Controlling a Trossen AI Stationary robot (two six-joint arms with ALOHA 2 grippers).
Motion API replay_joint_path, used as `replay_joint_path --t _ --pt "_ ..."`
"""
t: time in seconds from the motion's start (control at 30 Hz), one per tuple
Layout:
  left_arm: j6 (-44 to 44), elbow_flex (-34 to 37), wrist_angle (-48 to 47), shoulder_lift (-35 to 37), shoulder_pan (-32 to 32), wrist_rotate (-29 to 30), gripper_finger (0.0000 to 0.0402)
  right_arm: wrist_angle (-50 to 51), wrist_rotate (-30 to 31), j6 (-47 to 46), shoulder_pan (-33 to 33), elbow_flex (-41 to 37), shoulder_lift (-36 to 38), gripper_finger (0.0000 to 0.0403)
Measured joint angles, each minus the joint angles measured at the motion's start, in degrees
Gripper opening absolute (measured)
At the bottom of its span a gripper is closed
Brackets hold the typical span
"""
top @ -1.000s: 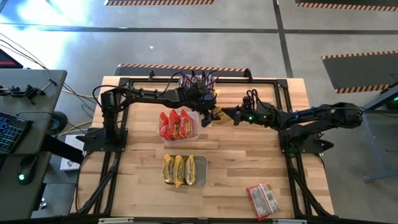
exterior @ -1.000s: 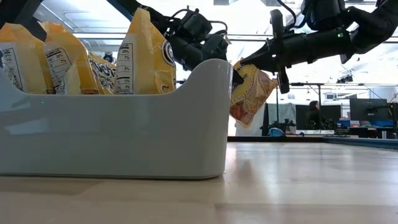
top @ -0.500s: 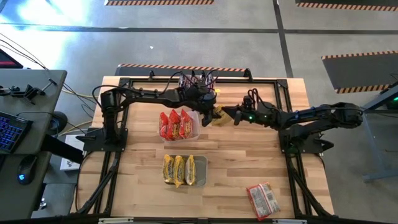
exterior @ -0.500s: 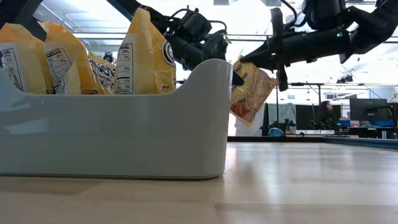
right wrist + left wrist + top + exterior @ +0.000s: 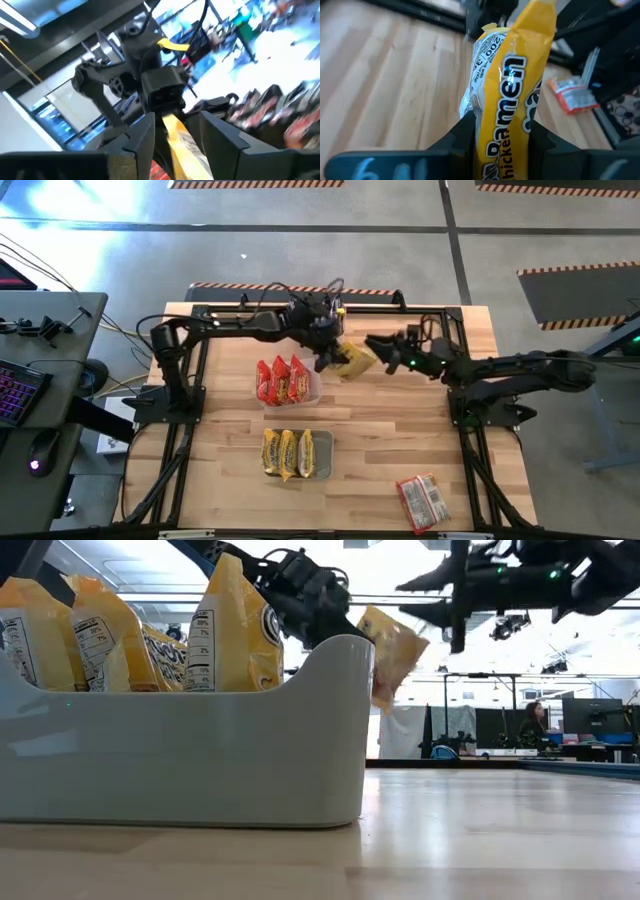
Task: Sort Maruchan noodles
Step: Put the yellow noodle pack into the gray bin
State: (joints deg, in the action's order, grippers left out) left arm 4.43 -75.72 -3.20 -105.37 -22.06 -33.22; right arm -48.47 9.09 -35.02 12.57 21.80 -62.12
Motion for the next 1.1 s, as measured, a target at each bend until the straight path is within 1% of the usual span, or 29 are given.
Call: replay_joint_path --t 0.1,0.17,0.3,0.37,0.43,0.5,0.57,0.67,0.73,0.8,0.93,1.0,1.1 --pt "1.3 0.0 -1.2 2.4 -1.7 -1.6 0.0081 2.9 1.5 3.7 1.0 0.0 5.3 0.0142" --pt "3.6 0.0 -3.9 4.3 -2.7 -1.7 0.0081 7.3 1.9 5.3 1.9 0.0 9.1 0.0135" --pt "7.8 -0.1 -9.3 8.1 -3.5 -1.7 0.008 19.2 1.7 6.9 4.3 0.0 15.1 0.0102" --pt "9.9 0.0 -12.5 10.0 -3.2 -0.4 0.008 26.1 1.1 7.0 5.6 0.0 17.5 0.0079" --pt "12.0 0.0 -14.2 11.7 -2.2 2.7 0.008 31.2 -0.9 7.4 7.4 0.0 19.3 0.0052" --pt "14.3 0.0 -16.8 13.7 -0.8 6.2 0.008 34.4 -4.1 8.7 9.1 0.0 20.4 0.0024" --pt "18.1 -0.2 -18.4 15.2 1.0 9.7 0.008 36.9 -8.2 11.0 10.9 0.0 21.0 0.0006" --pt "24.8 -2.3 -25.5 16.6 4.6 16.8 0.008 37.3 -15.6 13.3 14.2 0.0 21.0 0.0011" --pt "29.0 -5.0 -30.0 16.6 7.7 22.0 0.008 37.5 -21.2 14.1 16.4 0.0 21.0 0.0012" --pt "33.8 -7.8 -35.2 16.5 10.7 25.3 0.008 37.7 -25.4 14.7 18.0 0.0 21.0 0.0007" --pt "46.2 -12.8 -42.2 15.6 17.0 30.5 0.008 38.4 -29.3 16.8 19.7 0.0 20.9 0.0003" --pt "52.9 -14.7 -43.0 14.9 20.5 33.3 0.008 39.2 -30.3 17.7 20.0 0.0 20.9 0.0003" --pt "61.0 -16.5 -44.9 13.7 25.4 35.8 0.008 39.6 -32.4 19.4 20.2 0.0 20.9 0.0001"
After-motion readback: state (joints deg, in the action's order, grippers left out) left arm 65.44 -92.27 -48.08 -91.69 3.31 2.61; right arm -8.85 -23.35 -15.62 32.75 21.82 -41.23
